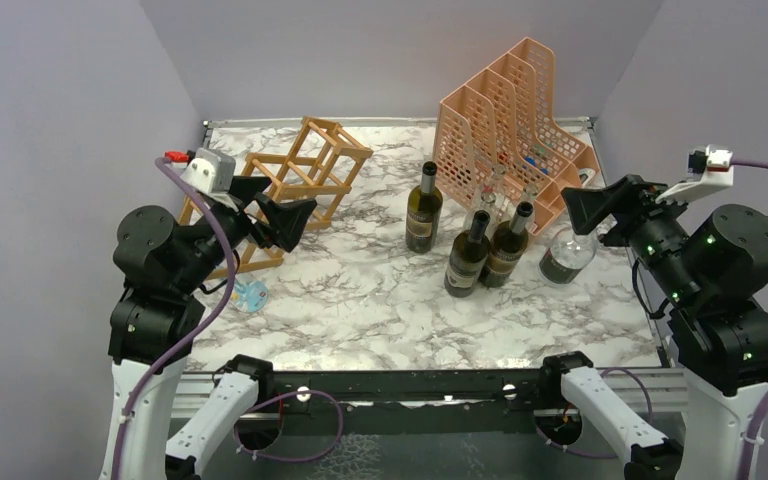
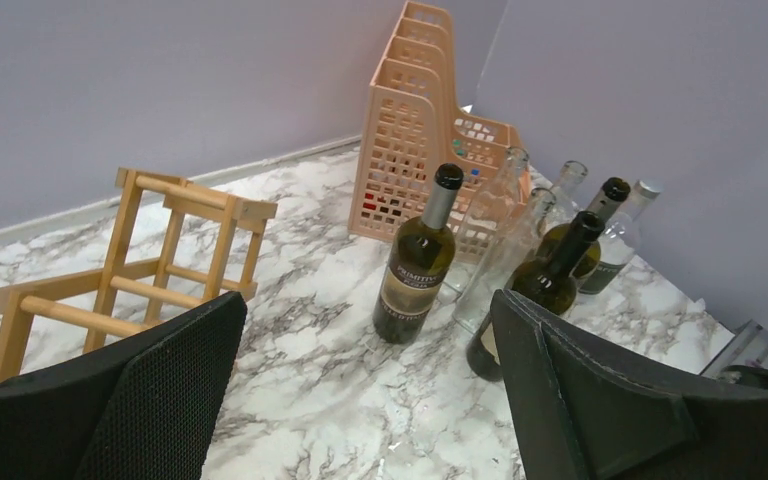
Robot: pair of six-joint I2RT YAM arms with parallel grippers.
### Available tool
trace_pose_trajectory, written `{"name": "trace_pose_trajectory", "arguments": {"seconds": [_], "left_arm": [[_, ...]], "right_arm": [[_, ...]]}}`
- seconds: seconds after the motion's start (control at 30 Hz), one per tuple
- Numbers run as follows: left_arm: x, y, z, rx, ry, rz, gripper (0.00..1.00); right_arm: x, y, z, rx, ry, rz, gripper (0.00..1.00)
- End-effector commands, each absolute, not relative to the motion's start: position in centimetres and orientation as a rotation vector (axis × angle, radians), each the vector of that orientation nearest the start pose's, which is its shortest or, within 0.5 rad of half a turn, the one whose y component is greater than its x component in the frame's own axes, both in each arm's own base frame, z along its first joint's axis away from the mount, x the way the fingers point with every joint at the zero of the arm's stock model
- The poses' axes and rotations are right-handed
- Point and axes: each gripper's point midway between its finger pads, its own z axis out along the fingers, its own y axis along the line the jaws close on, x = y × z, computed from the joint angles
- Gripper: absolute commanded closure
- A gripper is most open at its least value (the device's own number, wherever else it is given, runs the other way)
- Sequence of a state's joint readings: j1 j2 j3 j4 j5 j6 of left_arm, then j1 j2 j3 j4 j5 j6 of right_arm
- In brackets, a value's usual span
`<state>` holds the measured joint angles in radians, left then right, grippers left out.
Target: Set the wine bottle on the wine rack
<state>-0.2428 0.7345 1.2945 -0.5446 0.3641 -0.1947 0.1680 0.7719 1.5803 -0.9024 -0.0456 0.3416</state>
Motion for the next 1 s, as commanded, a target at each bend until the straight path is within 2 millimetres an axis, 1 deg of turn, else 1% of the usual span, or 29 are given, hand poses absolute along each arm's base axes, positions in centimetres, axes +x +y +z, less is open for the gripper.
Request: {"name": "trace_pose_trajectory", "arguments": {"seconds": [0.0, 0.07, 0.17, 0.3, 0.43, 0.53, 0.6, 0.67, 0.73, 0.8, 0.97], "left_arm": [[19.5, -13.4, 44.6, 0.394, 1.492, -0.694, 0.01], [18.8, -14.2, 44.5, 0.448, 1.488, -0.732, 0.01], [18.3, -14.8, 44.3, 0.475, 1.489, -0.773, 0.01], [18.0, -15.4, 44.2, 0.51, 1.489, -0.809, 0.01], [18.2, -16.2, 43.3, 0.544, 1.506, -0.845, 0.01], [18.9, -16.7, 42.1, 0.557, 1.533, -0.87, 0.01], [19.2, -17.1, 41.6, 0.563, 1.547, -0.892, 0.01], [19.5, -17.5, 41.2, 0.574, 1.556, -0.912, 0.01], [19.8, -17.7, 40.9, 0.574, 1.568, -0.926, 0.01], [20.2, -17.9, 40.5, 0.573, 1.581, -0.934, 0.01], [20.9, -18.2, 39.9, 0.576, 1.589, -0.945, 0.01]], "right_arm": [[19.3, 6.4, 43.3, 0.084, 1.749, 0.463, 0.18], [19.6, 6.6, 42.6, 0.06, 1.763, 0.459, 0.11], [20.0, 6.7, 41.5, 0.041, 1.788, 0.45, 0.09], [20.3, 7.2, 40.8, -0.039, 1.756, 0.442, 0.11], [20.0, 9.5, 40.0, -0.243, 1.75, 0.513, 0.15], [19.4, 11.6, 38.9, -0.406, 1.772, 0.603, 0.23], [19.2, 12.6, 38.3, -0.471, 1.78, 0.662, 0.28], [19.7, 13.0, 37.9, -0.485, 1.785, 0.686, 0.31], [20.7, 13.2, 37.3, -0.479, 1.795, 0.695, 0.36], [21.6, 13.6, 36.7, -0.48, 1.805, 0.712, 0.38], [24.0, 14.2, 36.1, -0.485, 1.793, 0.729, 0.37]]}}
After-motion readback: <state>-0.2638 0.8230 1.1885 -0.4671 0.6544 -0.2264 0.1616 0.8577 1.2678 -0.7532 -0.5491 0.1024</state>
